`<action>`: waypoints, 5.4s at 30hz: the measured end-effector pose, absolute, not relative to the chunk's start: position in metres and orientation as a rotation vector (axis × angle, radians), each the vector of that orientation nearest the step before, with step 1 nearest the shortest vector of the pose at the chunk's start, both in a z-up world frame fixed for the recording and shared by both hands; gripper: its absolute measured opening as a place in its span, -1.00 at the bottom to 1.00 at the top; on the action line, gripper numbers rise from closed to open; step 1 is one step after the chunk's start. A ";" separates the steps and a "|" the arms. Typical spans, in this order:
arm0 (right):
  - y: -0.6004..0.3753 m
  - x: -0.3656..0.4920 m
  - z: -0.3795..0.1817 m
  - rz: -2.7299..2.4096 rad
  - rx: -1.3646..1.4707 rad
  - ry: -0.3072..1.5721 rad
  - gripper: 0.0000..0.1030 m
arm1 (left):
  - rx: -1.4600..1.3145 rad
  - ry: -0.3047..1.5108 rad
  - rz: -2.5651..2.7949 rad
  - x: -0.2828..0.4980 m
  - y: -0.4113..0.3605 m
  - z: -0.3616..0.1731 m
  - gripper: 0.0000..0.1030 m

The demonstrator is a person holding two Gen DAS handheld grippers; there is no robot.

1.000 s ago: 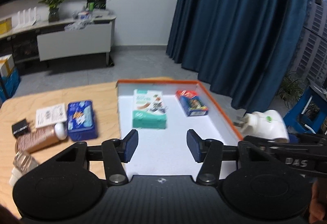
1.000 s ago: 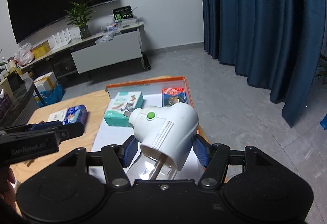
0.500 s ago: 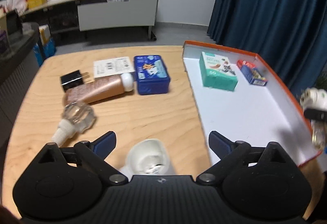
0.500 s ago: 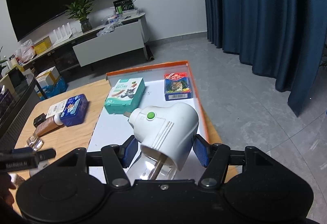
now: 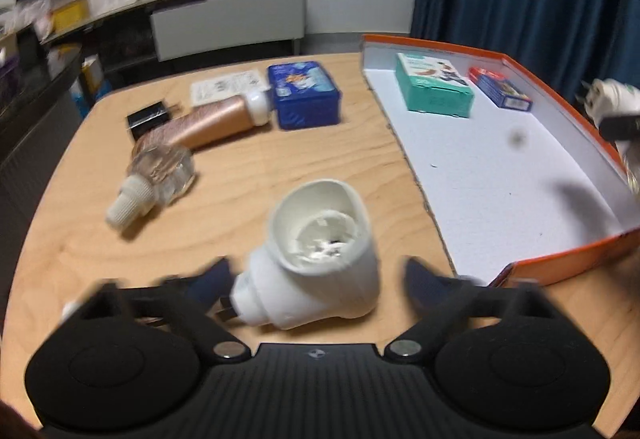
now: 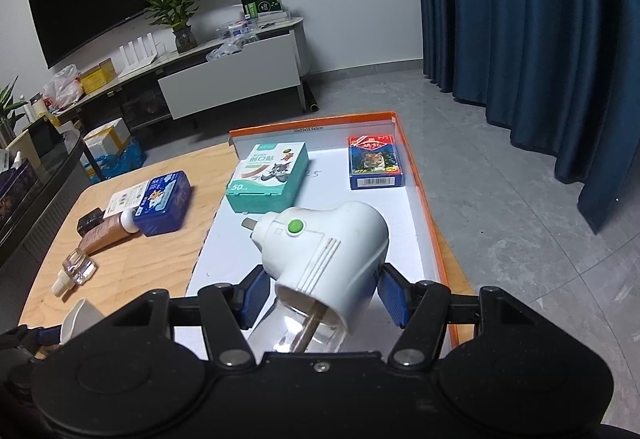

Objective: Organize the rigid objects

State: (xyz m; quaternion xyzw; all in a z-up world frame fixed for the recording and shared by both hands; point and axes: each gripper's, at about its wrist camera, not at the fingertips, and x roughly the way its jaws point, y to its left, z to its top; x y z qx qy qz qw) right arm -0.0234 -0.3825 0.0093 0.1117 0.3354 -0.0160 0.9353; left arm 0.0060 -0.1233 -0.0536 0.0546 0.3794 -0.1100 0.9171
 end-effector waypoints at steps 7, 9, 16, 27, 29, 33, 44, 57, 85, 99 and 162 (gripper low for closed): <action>-0.382 -0.025 0.012 -0.038 0.226 0.674 0.39 | 0.056 0.737 -0.238 0.007 -0.121 -0.043 0.40; -0.381 -0.025 0.012 -0.038 0.230 0.672 0.39 | 0.043 0.713 -0.242 0.006 -0.122 -0.034 0.40; -0.376 -0.023 0.017 -0.021 0.215 0.658 0.39 | 0.020 0.619 -0.304 0.007 -0.140 0.004 0.40; -0.387 -0.014 0.036 -0.036 0.192 0.611 0.39 | -0.031 0.572 -0.421 0.030 -0.194 0.049 0.40; -0.392 -0.012 0.041 -0.044 0.189 0.595 0.39 | -0.007 0.555 -0.436 0.035 -0.206 0.058 0.40; -0.402 -0.008 0.052 -0.064 0.180 0.567 0.39 | 0.010 0.546 -0.441 0.045 -0.222 0.064 0.40; -0.409 0.000 0.043 -0.065 0.175 0.594 0.39 | 0.021 0.627 -0.418 0.047 -0.225 0.048 0.40; -0.408 0.012 0.038 -0.064 0.163 0.619 0.39 | 0.016 0.653 -0.408 0.046 -0.230 0.046 0.40; -0.407 0.047 0.019 -0.070 0.139 0.676 0.39 | 0.016 0.697 -0.407 0.057 -0.235 0.031 0.41; -0.406 0.060 0.010 -0.070 0.128 0.704 0.39 | 0.012 0.716 -0.402 0.061 -0.237 0.026 0.41; -0.409 0.092 0.000 -0.067 0.100 0.752 0.34 | 0.042 0.748 -0.447 0.059 -0.250 0.018 0.41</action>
